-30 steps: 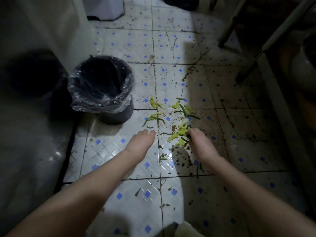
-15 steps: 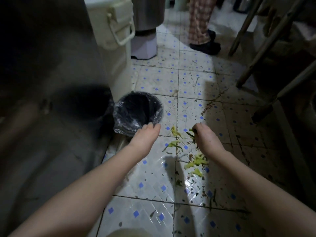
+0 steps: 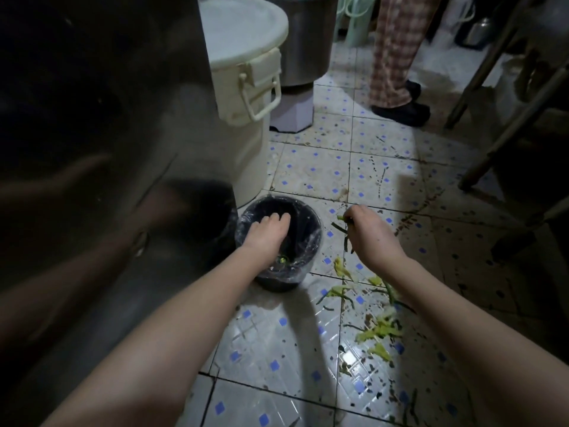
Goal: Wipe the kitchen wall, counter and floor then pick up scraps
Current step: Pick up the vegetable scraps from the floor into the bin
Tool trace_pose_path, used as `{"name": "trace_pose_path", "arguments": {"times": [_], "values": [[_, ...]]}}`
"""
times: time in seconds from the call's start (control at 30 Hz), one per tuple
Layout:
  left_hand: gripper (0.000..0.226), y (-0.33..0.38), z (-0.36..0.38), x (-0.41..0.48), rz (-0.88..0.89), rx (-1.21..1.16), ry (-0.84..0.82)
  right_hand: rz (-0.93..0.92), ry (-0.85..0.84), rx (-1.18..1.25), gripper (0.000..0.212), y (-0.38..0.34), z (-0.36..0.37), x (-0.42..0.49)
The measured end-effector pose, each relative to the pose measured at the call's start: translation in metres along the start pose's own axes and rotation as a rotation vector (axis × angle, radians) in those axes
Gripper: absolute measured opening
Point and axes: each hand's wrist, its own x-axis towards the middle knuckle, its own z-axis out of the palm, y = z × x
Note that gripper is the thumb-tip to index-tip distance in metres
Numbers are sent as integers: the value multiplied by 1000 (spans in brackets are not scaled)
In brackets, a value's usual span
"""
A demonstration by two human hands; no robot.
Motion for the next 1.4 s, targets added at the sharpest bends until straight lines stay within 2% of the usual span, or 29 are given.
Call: {"name": "trace_pose_path", "arguments": {"times": [0.2,0.47,0.73,0.9,1.4], "values": [[69,-15,21,1,-38,12,-30,-17,-30,16,14,-18,16,26],[47,-32,28,-12,-178,72,48,-121,-86,82,12,-44,49,47],[37,-37,25,-18,-247,72,122,-162,-216,35,44,-51,73,48],[36,-31,19,-16,-219,74,147,-158,-186,-40,54,-38,74,38],[41,58,33,11,24,72,119,65,-148,-181,50,77,57,-34]]}}
